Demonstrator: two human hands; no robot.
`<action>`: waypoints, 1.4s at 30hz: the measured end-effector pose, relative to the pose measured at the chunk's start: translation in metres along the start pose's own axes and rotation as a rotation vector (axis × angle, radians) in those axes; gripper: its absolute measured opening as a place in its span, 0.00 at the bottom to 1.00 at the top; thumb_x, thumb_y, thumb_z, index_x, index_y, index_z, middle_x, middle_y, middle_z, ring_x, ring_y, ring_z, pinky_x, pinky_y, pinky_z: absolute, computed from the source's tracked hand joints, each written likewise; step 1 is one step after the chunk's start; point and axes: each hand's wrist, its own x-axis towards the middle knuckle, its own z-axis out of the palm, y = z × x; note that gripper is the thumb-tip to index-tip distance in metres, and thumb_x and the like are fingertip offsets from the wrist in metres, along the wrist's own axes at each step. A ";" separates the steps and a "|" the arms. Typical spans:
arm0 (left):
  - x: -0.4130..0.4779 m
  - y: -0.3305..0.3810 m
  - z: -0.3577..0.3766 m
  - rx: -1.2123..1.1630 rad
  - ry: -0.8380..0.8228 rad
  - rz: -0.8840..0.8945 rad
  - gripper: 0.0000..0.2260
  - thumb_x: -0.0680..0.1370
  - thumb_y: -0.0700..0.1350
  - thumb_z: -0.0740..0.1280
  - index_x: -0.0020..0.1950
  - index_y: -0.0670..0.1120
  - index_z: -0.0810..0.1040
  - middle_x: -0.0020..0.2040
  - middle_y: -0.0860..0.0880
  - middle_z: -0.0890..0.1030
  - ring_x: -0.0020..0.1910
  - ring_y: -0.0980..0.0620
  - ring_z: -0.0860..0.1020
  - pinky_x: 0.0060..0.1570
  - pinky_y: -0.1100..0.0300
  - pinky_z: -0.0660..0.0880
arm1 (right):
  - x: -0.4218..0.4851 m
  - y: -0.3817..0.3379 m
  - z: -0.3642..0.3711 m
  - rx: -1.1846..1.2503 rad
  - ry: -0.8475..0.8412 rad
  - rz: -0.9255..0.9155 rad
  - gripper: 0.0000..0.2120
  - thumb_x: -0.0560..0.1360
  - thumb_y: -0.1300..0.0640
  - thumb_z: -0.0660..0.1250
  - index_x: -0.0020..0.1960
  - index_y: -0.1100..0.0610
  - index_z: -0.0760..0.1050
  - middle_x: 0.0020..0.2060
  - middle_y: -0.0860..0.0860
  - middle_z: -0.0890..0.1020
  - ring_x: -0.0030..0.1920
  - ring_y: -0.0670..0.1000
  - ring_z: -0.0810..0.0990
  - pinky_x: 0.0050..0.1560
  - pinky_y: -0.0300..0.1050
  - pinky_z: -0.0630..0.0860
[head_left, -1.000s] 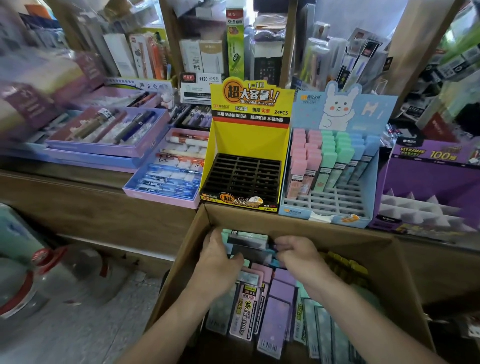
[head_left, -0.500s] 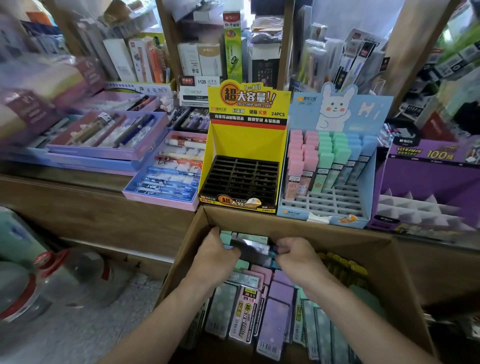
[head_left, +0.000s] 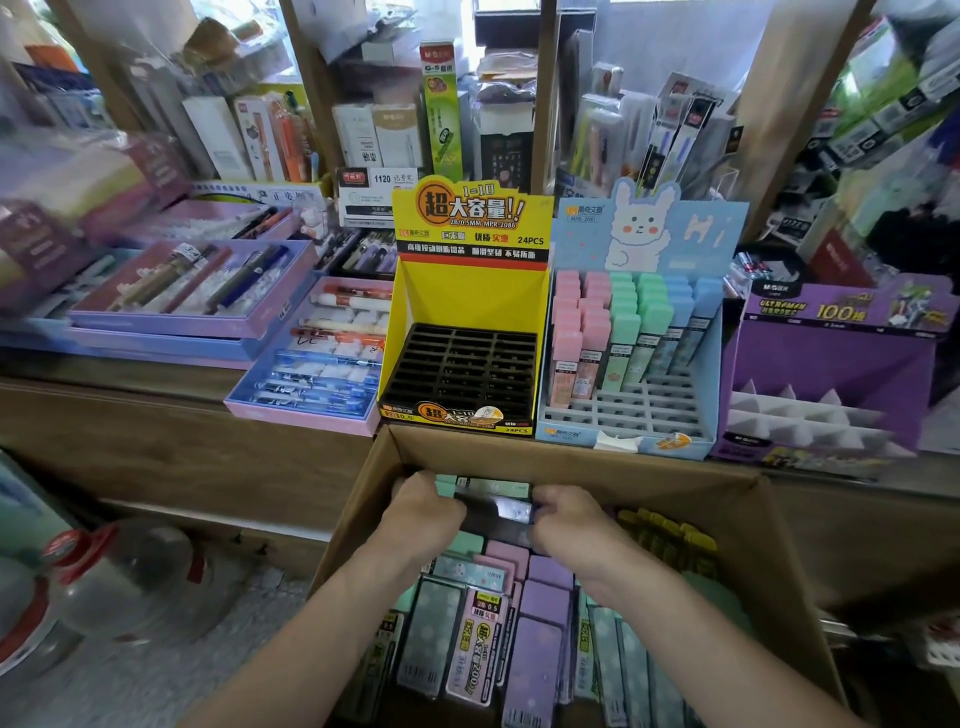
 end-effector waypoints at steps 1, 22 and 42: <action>0.001 -0.001 0.000 -0.005 0.005 0.006 0.18 0.74 0.38 0.62 0.65 0.40 0.73 0.66 0.31 0.72 0.36 0.50 0.70 0.35 0.61 0.67 | 0.000 0.001 0.000 0.027 0.005 0.004 0.27 0.77 0.68 0.63 0.75 0.53 0.71 0.61 0.53 0.81 0.60 0.54 0.79 0.67 0.52 0.77; -0.005 0.002 -0.002 -0.248 -0.095 0.029 0.12 0.74 0.31 0.62 0.43 0.49 0.75 0.44 0.46 0.73 0.44 0.50 0.69 0.41 0.58 0.65 | -0.002 0.003 -0.001 0.779 0.016 0.065 0.04 0.81 0.64 0.67 0.54 0.60 0.80 0.50 0.59 0.87 0.56 0.61 0.85 0.65 0.62 0.78; -0.024 0.008 -0.008 -0.657 0.043 -0.062 0.14 0.76 0.34 0.69 0.60 0.43 0.75 0.44 0.44 0.81 0.40 0.51 0.80 0.33 0.66 0.77 | -0.021 -0.001 -0.012 0.950 -0.036 0.094 0.08 0.79 0.70 0.67 0.56 0.62 0.79 0.45 0.60 0.88 0.45 0.58 0.89 0.42 0.55 0.86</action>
